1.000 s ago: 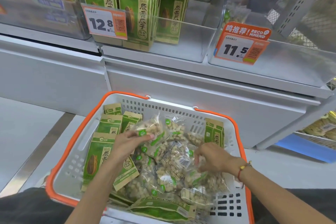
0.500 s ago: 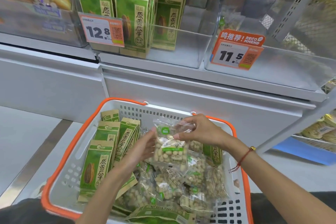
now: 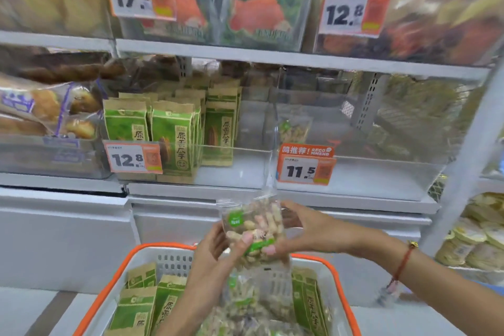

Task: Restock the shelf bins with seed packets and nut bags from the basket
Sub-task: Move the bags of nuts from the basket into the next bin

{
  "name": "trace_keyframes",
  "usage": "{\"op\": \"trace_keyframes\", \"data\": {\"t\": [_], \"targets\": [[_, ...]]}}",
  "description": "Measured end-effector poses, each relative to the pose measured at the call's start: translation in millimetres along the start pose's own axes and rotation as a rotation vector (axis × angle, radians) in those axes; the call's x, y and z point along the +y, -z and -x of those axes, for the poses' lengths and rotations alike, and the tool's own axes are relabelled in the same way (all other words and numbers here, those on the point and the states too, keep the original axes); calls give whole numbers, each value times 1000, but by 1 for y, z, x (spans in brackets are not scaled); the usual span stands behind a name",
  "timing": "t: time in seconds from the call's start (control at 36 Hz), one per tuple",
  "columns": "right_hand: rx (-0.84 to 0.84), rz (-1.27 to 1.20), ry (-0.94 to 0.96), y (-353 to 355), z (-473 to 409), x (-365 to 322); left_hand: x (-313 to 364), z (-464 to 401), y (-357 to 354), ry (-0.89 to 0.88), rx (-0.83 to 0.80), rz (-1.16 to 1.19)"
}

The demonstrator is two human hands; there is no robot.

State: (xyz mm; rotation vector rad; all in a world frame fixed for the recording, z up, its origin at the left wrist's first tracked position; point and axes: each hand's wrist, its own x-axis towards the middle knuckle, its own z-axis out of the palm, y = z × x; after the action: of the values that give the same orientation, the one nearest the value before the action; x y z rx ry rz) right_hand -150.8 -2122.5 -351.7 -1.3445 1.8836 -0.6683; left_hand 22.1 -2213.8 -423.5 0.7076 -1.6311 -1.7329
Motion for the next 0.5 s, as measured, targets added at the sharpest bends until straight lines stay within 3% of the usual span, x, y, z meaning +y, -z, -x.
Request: {"op": "trace_keyframes", "data": {"t": [0.08, 0.33, 0.5], "targets": [[94, -60, 125, 16, 14, -2, 23, -16, -11, -123, -33, -41], [488, 90, 434, 73, 42, -16, 96, -51, -49, -466, -200, -297], [753, 215, 568, 120, 29, -25, 140, -103, -67, -727, -145, -577]]}}
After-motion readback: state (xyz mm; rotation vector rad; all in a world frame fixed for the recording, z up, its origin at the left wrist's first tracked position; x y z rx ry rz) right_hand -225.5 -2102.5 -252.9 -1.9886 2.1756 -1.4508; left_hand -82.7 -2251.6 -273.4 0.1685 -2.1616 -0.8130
